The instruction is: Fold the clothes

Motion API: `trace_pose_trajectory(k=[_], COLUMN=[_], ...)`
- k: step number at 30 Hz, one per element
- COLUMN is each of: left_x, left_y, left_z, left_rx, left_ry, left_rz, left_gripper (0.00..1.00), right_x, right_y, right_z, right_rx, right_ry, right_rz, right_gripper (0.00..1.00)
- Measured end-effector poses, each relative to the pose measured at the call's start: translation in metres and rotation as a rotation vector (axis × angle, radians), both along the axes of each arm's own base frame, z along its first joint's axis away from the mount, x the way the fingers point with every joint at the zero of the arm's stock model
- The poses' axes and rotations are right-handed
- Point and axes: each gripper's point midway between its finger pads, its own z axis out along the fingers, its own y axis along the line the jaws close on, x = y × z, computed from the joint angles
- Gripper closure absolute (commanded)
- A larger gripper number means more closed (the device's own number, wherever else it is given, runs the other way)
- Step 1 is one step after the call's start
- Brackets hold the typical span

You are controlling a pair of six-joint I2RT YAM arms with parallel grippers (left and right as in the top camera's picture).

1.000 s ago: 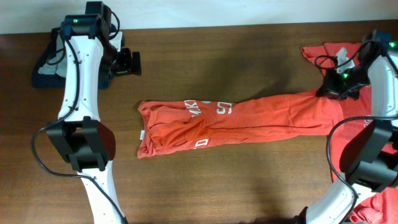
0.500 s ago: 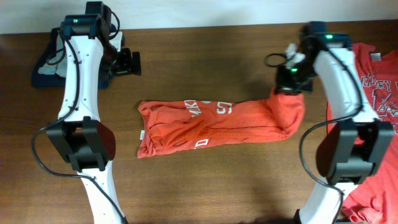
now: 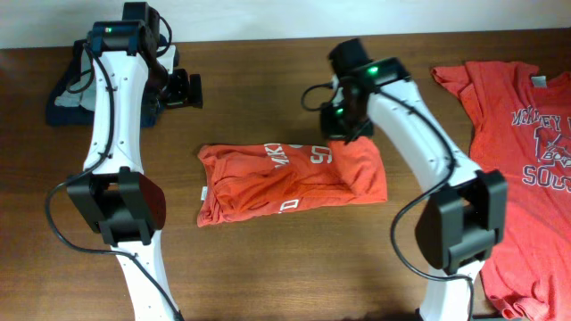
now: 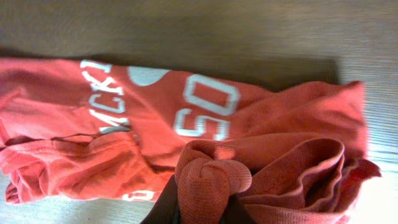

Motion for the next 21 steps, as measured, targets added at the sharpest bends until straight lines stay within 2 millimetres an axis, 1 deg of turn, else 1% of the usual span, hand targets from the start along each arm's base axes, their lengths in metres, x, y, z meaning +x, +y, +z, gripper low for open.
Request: trace_pose_trajectory(k=[4, 8, 10, 12, 13, 14, 17, 19, 21], left_x=[0.000, 0.000, 0.000, 0.000, 0.000, 0.000, 0.000, 0.000, 0.000], left_y=[0.000, 0.000, 0.000, 0.000, 0.000, 0.000, 0.000, 0.000, 0.000], left_z=[0.000, 0.000, 0.000, 0.000, 0.000, 0.000, 0.000, 0.000, 0.000], left_rx=[0.000, 0.000, 0.000, 0.000, 0.000, 0.000, 0.000, 0.000, 0.000], left_ry=[0.000, 0.000, 0.000, 0.000, 0.000, 0.000, 0.000, 0.000, 0.000], left_rz=[0.000, 0.000, 0.000, 0.000, 0.000, 0.000, 0.000, 0.000, 0.000], left_gripper=[0.01, 0.01, 0.01, 0.01, 0.01, 0.01, 0.01, 0.01, 0.01], right_x=[-0.006, -0.008, -0.005, -0.001, 0.001, 0.003, 0.009, 0.009, 0.010], right_y=[0.022, 0.041, 0.052, 0.062, 0.066, 0.070, 0.079, 0.080, 0.080], right_z=[-0.018, -0.042, -0.052, -0.057, -0.057, -0.057, -0.055, -0.055, -0.055], right_rx=[-0.013, -0.027, -0.021, -0.013, -0.006, 0.001, 0.018, 0.020, 0.022], right_ry=[0.025, 0.052, 0.042, 0.022, 0.008, -0.005, -0.036, -0.041, -0.043], right_rz=[0.038, 0.066, 0.073, 0.080, 0.083, 0.085, 0.088, 0.089, 0.089], right_gripper=[0.96, 0.96, 0.96, 0.96, 0.89, 0.74, 0.59, 0.45, 0.36])
